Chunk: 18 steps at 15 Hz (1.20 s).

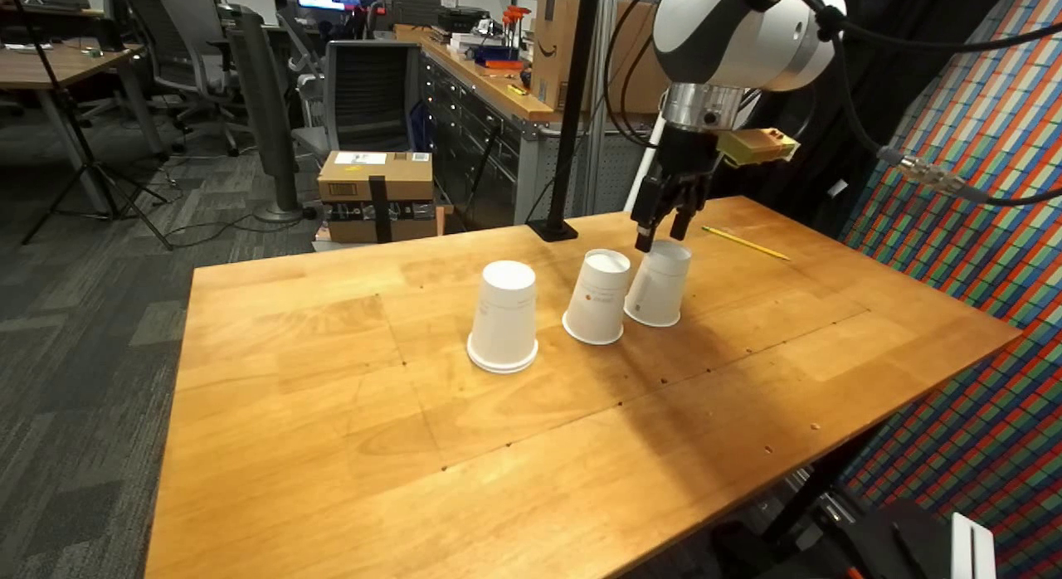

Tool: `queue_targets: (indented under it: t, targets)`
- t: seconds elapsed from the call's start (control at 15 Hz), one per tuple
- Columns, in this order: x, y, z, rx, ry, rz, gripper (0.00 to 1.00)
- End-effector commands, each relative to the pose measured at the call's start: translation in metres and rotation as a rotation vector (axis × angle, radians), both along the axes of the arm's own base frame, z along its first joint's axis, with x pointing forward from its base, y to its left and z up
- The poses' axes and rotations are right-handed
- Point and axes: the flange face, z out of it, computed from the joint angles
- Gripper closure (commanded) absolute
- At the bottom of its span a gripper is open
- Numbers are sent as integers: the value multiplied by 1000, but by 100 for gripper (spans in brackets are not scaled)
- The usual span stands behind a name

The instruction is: Stack all the cups together

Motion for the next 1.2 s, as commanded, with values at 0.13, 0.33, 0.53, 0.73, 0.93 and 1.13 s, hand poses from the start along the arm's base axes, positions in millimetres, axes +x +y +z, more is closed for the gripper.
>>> queue_targets:
  t: [0.13,0.33,0.53,0.73,0.93,1.13]
  targets:
    - [12,1,-1,-28,10,12,0]
    - [9,-1,-1,-42,14,9,0]
    - [5,-1,2,-65,11,-3,0]
    - [-1,-2,3,-89,14,-20,0]
    - [-6,-3,0,-106,26,-36,0]
    - [-13,-2,-2,-117,48,-60,0]
